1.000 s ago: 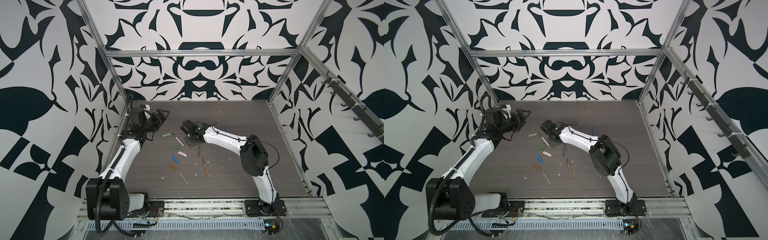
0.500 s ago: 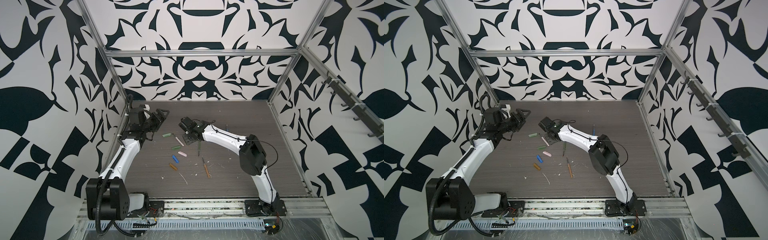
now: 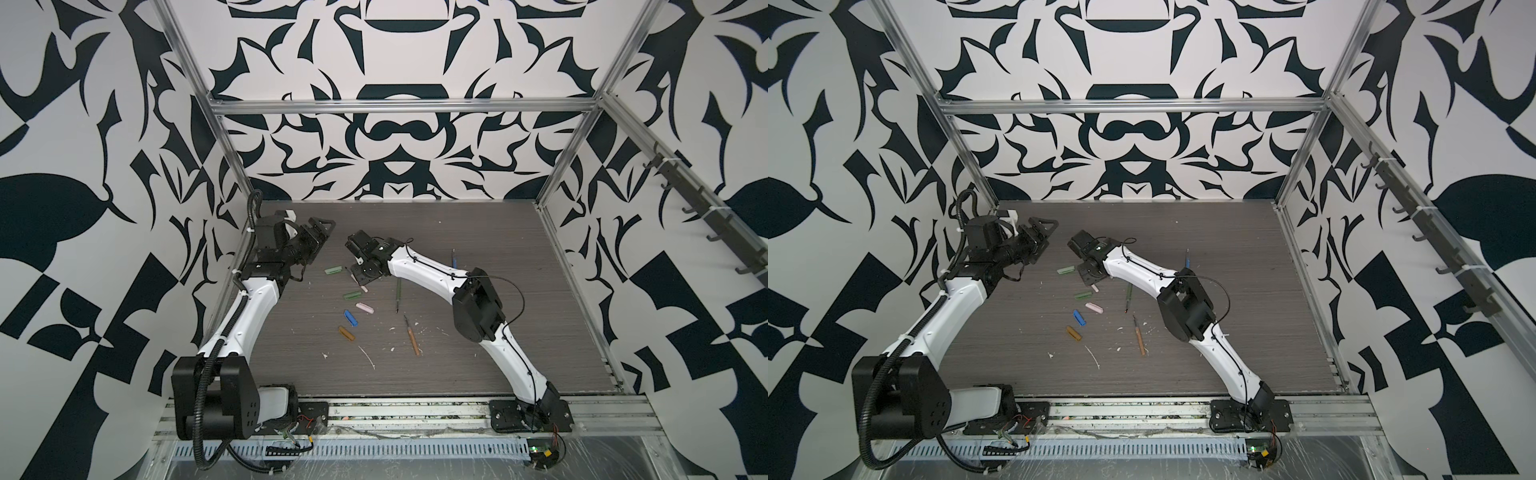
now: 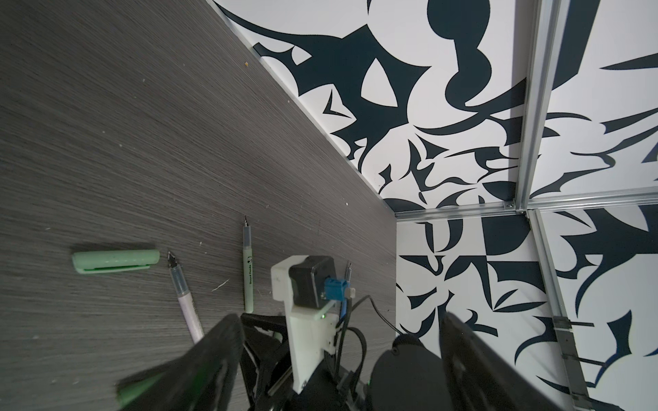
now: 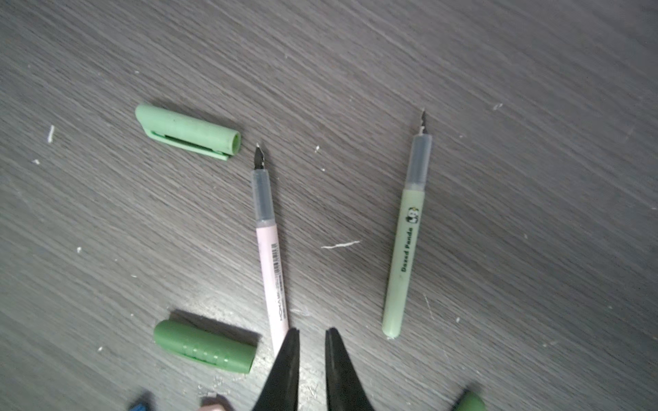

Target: Insert the pens into the pen caps

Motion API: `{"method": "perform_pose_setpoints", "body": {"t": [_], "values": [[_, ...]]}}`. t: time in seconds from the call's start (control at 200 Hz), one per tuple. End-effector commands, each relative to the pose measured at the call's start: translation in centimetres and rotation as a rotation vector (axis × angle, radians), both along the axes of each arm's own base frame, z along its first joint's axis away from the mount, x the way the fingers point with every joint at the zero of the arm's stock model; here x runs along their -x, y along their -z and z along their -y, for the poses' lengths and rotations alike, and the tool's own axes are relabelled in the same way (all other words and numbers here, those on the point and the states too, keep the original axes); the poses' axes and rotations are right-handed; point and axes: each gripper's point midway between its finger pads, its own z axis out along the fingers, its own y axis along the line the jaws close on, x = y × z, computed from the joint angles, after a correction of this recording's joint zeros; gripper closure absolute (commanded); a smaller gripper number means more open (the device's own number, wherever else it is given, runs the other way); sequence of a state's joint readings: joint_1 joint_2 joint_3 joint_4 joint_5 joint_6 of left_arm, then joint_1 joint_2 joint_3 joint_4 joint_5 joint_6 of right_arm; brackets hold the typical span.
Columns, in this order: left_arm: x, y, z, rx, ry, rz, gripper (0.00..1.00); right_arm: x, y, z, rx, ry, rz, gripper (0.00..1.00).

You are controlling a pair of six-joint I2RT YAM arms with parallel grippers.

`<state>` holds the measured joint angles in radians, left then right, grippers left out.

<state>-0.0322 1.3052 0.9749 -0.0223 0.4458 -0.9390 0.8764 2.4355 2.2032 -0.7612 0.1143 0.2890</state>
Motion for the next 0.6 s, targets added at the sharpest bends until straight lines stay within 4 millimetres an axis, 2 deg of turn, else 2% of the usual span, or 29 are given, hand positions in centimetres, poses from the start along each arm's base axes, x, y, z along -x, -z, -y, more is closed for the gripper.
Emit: {"method": "perform_pose_setpoints", "body": {"t": [0.0, 0.17, 0.22, 0.245, 0.325, 0.39, 0.5, 0.595], "values": [[-0.3, 0.8, -0.6, 0.000, -0.021, -0.015, 0.11, 0.1, -2.6, -1.0, -0.068, -0.011, -0.007, 0.81], [-0.5, 0.7, -2.3, -0.009, -0.074, -0.018, 0.11, -0.3, -3.0, -3.5, -0.142, -0.109, 0.017, 0.76], [-0.6, 0.7, -3.0, -0.004, -0.092, -0.019, 0.11, -0.6, -4.0, -4.3, -0.158, -0.170, 0.058, 0.72], [-0.6, 0.6, -3.2, 0.003, -0.098, -0.018, 0.11, -0.9, -3.1, -4.5, -0.143, -0.185, 0.068, 0.69], [-0.7, 0.5, -3.7, 0.012, -0.107, -0.010, 0.11, -2.2, -3.4, -5.2, -0.139, -0.214, 0.132, 0.62], [-0.8, 0.7, -4.0, 0.004, -0.114, -0.013, 0.11, -2.4, -3.5, -5.2, -0.116, -0.226, 0.140, 0.62], [-0.8, 0.7, -3.9, 0.006, -0.109, -0.014, 0.11, -1.5, -4.5, -5.4, -0.113, -0.256, 0.138, 0.62], [-0.9, 0.7, -3.9, 0.010, -0.106, -0.017, 0.11, 0.6, -4.6, -5.3, -0.079, -0.341, 0.115, 0.62]]}}
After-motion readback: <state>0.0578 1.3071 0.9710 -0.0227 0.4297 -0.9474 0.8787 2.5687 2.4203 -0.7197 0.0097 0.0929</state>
